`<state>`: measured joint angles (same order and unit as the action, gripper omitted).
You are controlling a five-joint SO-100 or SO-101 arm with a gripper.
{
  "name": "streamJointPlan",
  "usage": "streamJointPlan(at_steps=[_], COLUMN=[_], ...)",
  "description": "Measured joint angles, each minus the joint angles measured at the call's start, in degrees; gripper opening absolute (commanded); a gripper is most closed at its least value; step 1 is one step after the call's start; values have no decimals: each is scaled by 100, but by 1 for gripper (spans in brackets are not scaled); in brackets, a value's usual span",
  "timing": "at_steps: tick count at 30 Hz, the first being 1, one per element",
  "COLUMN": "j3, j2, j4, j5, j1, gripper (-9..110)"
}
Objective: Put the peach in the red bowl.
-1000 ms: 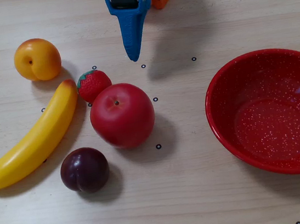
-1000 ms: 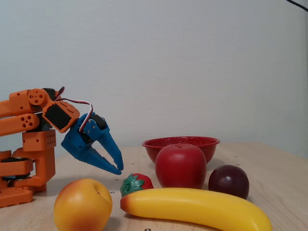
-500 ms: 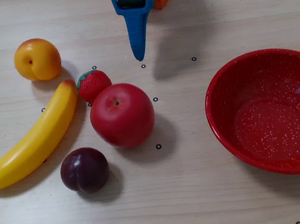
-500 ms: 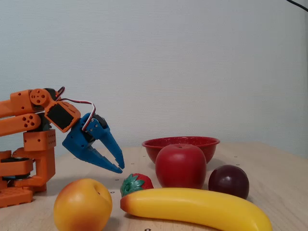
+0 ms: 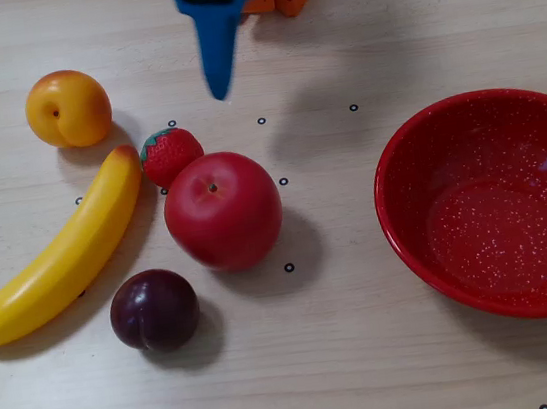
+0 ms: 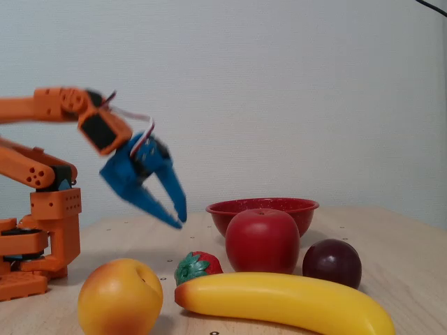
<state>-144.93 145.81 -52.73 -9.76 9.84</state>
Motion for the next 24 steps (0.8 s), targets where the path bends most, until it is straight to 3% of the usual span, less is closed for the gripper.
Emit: streamJointPlan(at_steps=[12,20,24], j3=[4764,5590,5590], j2=[-3252,-4228,-4588], j4=[-3015,-3357,-3683], j5=[-1046,-1573,-2540], j1=[1099,2347,2812], gripper=[1,2,15])
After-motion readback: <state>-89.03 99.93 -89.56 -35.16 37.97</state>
